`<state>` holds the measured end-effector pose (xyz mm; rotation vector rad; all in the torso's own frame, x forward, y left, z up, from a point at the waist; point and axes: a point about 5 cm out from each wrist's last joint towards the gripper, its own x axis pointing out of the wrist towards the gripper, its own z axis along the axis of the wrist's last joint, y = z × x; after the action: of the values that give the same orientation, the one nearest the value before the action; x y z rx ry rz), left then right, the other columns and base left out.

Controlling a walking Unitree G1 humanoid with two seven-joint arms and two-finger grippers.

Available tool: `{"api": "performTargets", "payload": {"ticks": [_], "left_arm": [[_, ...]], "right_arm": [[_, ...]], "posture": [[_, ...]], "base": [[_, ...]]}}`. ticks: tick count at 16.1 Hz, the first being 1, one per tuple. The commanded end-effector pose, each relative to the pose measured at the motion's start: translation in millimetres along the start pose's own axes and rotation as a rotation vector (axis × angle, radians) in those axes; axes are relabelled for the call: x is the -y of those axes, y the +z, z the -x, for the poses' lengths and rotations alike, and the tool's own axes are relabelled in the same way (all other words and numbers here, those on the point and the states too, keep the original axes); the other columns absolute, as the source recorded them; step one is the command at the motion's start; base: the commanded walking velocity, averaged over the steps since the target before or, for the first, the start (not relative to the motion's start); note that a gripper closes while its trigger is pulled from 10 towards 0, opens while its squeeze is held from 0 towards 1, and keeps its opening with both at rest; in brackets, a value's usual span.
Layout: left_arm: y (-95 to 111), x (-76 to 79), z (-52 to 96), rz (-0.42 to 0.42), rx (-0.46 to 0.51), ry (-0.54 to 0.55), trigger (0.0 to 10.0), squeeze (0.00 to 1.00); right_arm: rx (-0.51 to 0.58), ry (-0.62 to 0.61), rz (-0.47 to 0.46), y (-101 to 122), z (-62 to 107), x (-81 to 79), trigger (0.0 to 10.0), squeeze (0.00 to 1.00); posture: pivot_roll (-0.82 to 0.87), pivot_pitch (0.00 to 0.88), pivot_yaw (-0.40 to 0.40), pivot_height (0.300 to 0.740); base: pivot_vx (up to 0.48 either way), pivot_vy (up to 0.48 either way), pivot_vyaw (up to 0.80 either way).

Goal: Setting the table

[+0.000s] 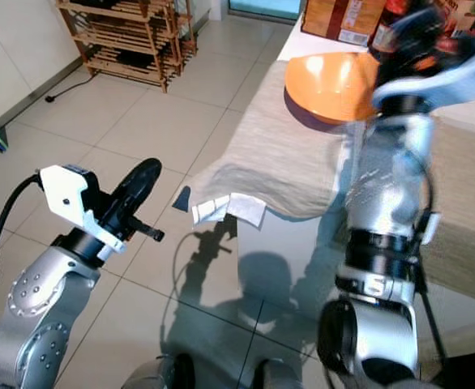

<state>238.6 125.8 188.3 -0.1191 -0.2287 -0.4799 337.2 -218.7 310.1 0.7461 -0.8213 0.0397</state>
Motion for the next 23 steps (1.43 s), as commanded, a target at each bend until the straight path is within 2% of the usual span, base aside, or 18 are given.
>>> {"api": "performTargets", "payload": {"ticks": [1, 2, 3, 4, 5, 6, 7, 9, 10, 13, 15, 16, 17, 18, 19, 23], "left_arm": [[0, -2.6, -1.0, -0.001, 0.005, 0.009, 10.0, 0.0], [1, -4.4, -2.1, 0.012, 0.016, 0.024, 10.0, 0.0], [1, -5.6, -2.4, 0.02, 0.02, 0.032, 10.0, 0.0], [0, -7.0, -3.0, 0.015, 0.019, 0.042, 10.0, 0.0], [2, -10.9, -4.3, -0.008, 0.02, 0.075, 10.0, 0.0], [3, -12.5, -4.3, -0.012, 0.03, 0.088, 10.0, 0.0], [7, -21.9, -4.3, 0.0, 0.055, 0.155, 10.0, 0.0], [7, -26.8, -4.6, 0.021, 0.067, 0.187, 10.0, 0.0], [7, -31.0, -5.6, 0.014, 0.065, 0.208, 10.0, 0.0], [7, -29.2, -6.0, 0.024, 0.073, 0.197, 10.0, 0.0], [7, -28.8, -5.8, 0.045, 0.078, 0.196, 10.0, 0.0], [5, -30.5, -3.7, 0.058, 0.081, 0.205, 10.0, 0.0], [5, -31.4, -1.7, 0.064, 0.082, 0.211, 10.0, 0.0], [4, -31.4, -0.6, 0.064, 0.081, 0.212, 10.0, 0.0], [4, -31.2, 1.1, 0.073, 0.083, 0.212, 10.0, 0.0], [8, -30.3, 4.8, 0.095, 0.101, 0.174, 10.0, 0.0]], "right_arm": [[0.053, 0.024, -0.231, 14, -5.3, -7.7, 10.0, 0.0], [-0.019, 0.102, -0.347, 3, 4.7, -10.4, 10.0, 0.0], [-0.063, 0.129, -0.339, -4, 10.8, -10.4, 10.0, 0.0], [-0.15, 0.191, -0.366, -18, 27.2, -11.4, 10.0, 0.0], [-0.259, 0.266, -0.521, -32, 60.7, -13.7, 10.0, 0.0], [-0.262, 0.278, -0.588, -30, 68.7, -14.1, 10.0, 0.0], [-0.259, 0.326, -0.741, -22, 82.0, -17.1, 10.0, 0.0], [-0.291, 0.354, -0.77, -23, 88.0, -18.6, 10.0, 0.0], [-0.344, 0.386, -0.763, -30, 95.2, -24.0, 10.0, 0.0], [-0.41, 0.414, -0.782, -34, 105.9, -32.1, 10.0, 0.0], [-0.463, 0.4, -0.741, -41, 110.4, -31.1, 10.0, 0.0], [-0.508, 0.38, -0.682, -48, 114.2, -28.6, 3.7, 0.0], [-0.517, 0.376, -0.687, -49, 115.5, -29.1, 0.0, 0.0], [-0.521, 0.397, -0.689, -47, 116.7, -31.2, 0.0, 0.0], [-0.547, 0.419, -0.667, -47, 117.7, -36.3, 9.9, 0.0], [-0.63, 0.463, -0.598, -59, 127.6, -50.0, 10.0, 0.0]], "posture": [[-0.02, 0.13, 0.042, 0.74], [-0.03, 0.123, 0.037, 0.74], [-0.03, 0.125, 0.036, 0.74], [-0.03, 0.123, 0.038, 0.74], [-0.02, 0.126, 0.034, 0.74], [-0.02, 0.124, 0.034, 0.74], [-0.02, 0.12, 0.032, 0.74], [-0.03, 0.12, 0.034, 0.74], [-0.03, 0.12, 0.034, 0.74], [-0.03, 0.12, 0.032, 0.74], [-0.03, 0.119, 0.027, 0.74], [-0.04, 0.12, 0.024, 0.74], [-0.04, 0.122, 0.024, 0.74], [-0.04, 0.122, 0.023, 0.74], [-0.05, 0.127, 0.027, 0.74], [-0.05, 0.133, 0.034, 0.74]], "base": [[0.0, 0.0, 0.0], [0.0, 0.0, 0.0], [0.0, 0.0, 0.0], [0.0, 0.0, 0.0], [0.0, 0.0, 0.0], [0.0, 0.0, 0.0], [0.0, 0.0, 0.0], [0.0, 0.0, 0.0], [0.0, 0.0, 0.0], [0.0, 0.0, 0.0], [0.0, 0.0, 0.0], [0.0, 0.0, 0.0], [0.0, 0.0, 0.0], [0.0, 0.0, 0.0], [0.0, 0.0, 0.0], [0.0, -0.179, 0.0]]}}
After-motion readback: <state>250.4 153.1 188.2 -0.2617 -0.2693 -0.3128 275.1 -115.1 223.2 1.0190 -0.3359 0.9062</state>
